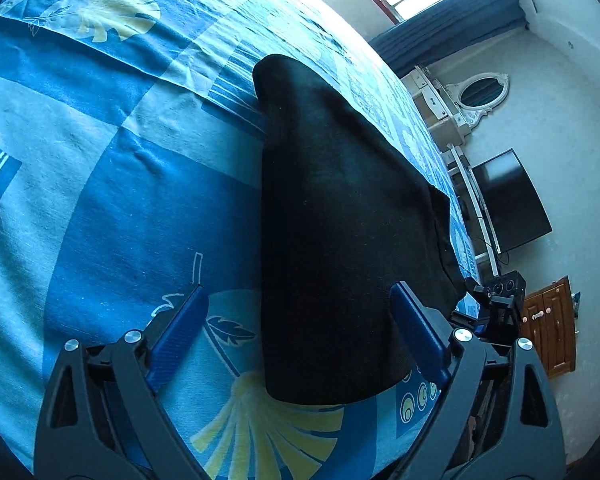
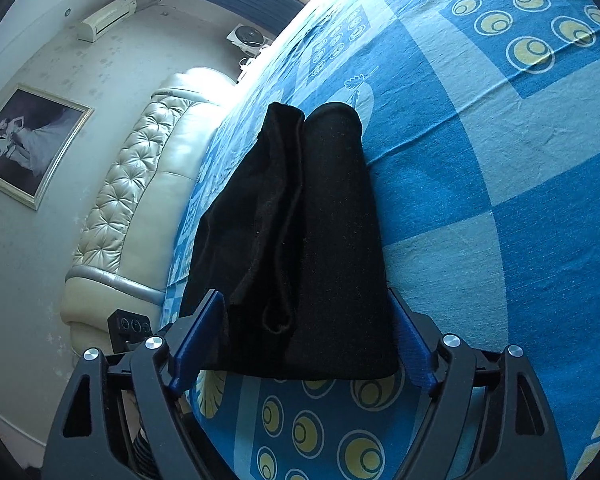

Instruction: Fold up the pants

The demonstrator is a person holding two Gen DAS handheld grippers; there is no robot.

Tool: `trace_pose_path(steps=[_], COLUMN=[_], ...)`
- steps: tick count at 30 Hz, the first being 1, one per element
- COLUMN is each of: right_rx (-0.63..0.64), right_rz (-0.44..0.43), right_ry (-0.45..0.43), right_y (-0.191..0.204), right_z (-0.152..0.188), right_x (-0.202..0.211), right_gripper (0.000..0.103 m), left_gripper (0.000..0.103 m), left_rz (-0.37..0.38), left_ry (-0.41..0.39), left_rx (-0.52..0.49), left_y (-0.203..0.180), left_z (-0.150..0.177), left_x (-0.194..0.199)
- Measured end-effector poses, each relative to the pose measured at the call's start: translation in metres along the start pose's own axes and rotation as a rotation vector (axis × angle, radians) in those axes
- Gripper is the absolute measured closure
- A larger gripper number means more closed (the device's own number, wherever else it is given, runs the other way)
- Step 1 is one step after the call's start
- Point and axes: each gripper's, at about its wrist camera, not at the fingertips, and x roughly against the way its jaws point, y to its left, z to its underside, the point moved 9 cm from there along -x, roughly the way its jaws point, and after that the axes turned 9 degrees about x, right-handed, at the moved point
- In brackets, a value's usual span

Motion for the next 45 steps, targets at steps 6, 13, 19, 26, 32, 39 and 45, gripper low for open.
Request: trace_pose_path(steps=[6,13,19,26,32,39,45], right_rx=[-0.055,-0.060,-0.088,-0.106,-0.129,-0.145,-0.152], right_rz=[-0.044,-0.039,-0.075,-0.076,-0.073,-0.066,-0.068], right_ry=[0.008,0.031,0.001,0.024,0.029,0.032,0.033], right_y=[-0.004,0.000,0.003,0.006,0.006,-0.004,-0.006], right_z=[-0.001,0.006,0.015,0.046,0.064,0.066,0.069], right_x=[-0.010,-0.015,0.007,0.021,0.028,0.025,0.024], right_gripper=[0.021,0.061,0.067,0.067,0.067,0.067,0.067], left_gripper=[0.013,0.053,0.059,0.059,0.059,0.059,0.057], left_rz=[-0.033,-0.092,-0.155,-0.188,-0.210,-0.213,-0.214], left_ry=[-0.003,0.003,-0.013,0.007,0.001,-0.008,-0.011], left_rx=[-0.052,-0.083,-0.137,-0.166,-0.185,-0.194,-0.199], left_y=[-0.007,-0.023,-0.036,-0.035,-0.027,-0.022,-0.020], left_z=[0.004,0.009,0.014,0.035,0.050,0.054,0.057], left_x=[-0.013,-0.018,-0.010,0.004,0.019,0.019,0.019])
